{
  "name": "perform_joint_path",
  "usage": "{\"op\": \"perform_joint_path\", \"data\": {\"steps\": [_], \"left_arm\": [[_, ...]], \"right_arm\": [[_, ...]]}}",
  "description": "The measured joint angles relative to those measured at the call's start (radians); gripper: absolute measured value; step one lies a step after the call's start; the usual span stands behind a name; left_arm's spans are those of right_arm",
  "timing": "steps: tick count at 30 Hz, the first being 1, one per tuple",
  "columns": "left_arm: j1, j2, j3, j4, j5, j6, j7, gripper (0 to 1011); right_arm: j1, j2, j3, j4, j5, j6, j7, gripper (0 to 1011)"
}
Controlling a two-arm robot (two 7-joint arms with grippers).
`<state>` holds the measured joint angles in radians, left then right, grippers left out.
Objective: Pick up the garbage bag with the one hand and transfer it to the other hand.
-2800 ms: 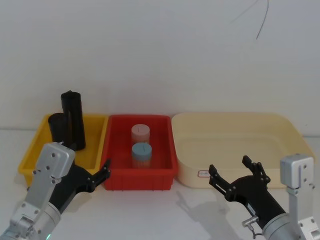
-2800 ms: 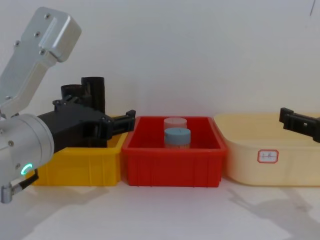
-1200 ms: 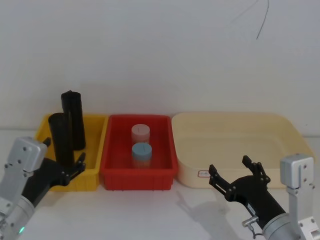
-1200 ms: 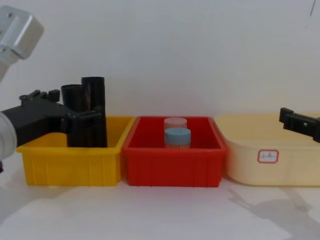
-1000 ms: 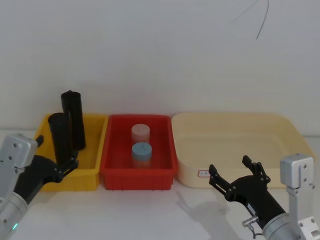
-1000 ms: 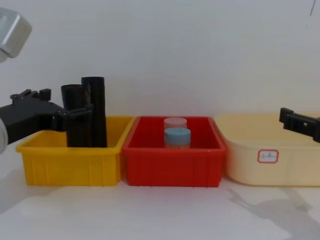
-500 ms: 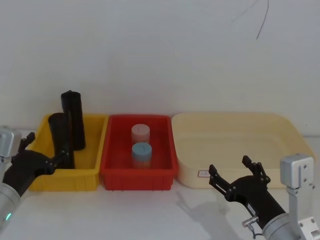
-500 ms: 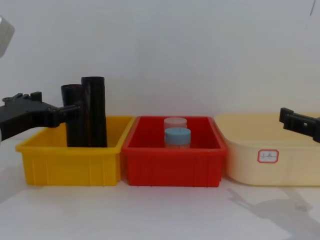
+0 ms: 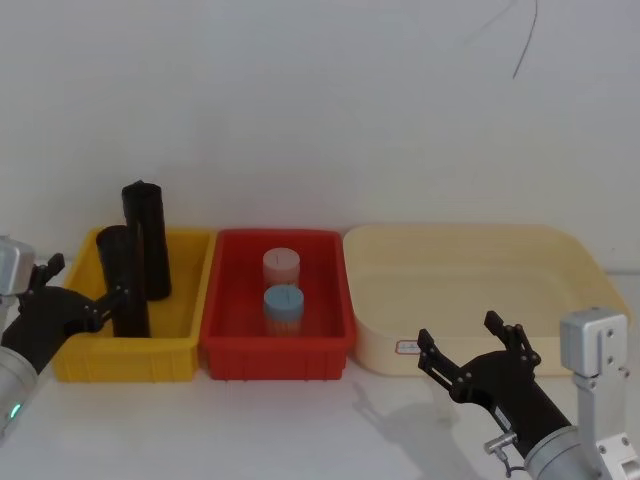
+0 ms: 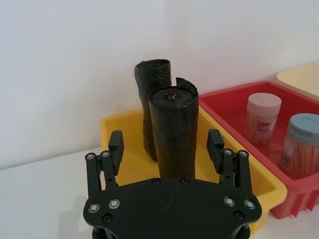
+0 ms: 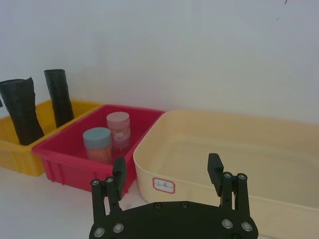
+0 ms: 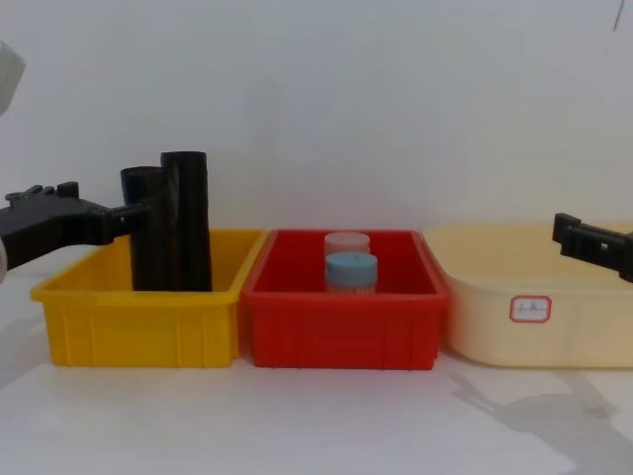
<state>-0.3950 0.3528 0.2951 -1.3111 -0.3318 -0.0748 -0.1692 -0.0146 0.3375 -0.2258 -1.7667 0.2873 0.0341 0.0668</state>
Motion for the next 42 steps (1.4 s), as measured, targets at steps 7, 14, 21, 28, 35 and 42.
{"op": "perform_joint_path", "data": {"steps": [7,14,21,28,35,42], "left_arm": [[-0.051,-0.021,0.009,0.073,0.006,-0.016,-0.029,1001],[-0.107,-0.045,0.02,0.151,0.014,-0.032,-0.056,1001],[-0.162,-0.071,0.031,0.23,0.019,-0.048,-0.091,992],[-0.205,-0.093,0.035,0.3,0.02,-0.057,-0.119,840],[-0.222,-0.107,0.025,0.327,0.017,-0.064,-0.125,612],[-0.202,-0.105,0.007,0.287,0.016,-0.07,-0.11,507]], "right_arm": [[0.0,0.0,0.0,0.0,0.0,0.0,0.0,1000],[0.0,0.0,0.0,0.0,0.0,0.0,0.0,1000],[0.0,0.0,0.0,0.0,0.0,0.0,0.0,1000],[0.0,0.0,0.0,0.0,0.0,0.0,0.0,1000],[0.0,0.0,0.0,0.0,0.0,0.0,0.0,1000],[0.0,0.0,0.0,0.0,0.0,0.0,0.0,1000]]}}
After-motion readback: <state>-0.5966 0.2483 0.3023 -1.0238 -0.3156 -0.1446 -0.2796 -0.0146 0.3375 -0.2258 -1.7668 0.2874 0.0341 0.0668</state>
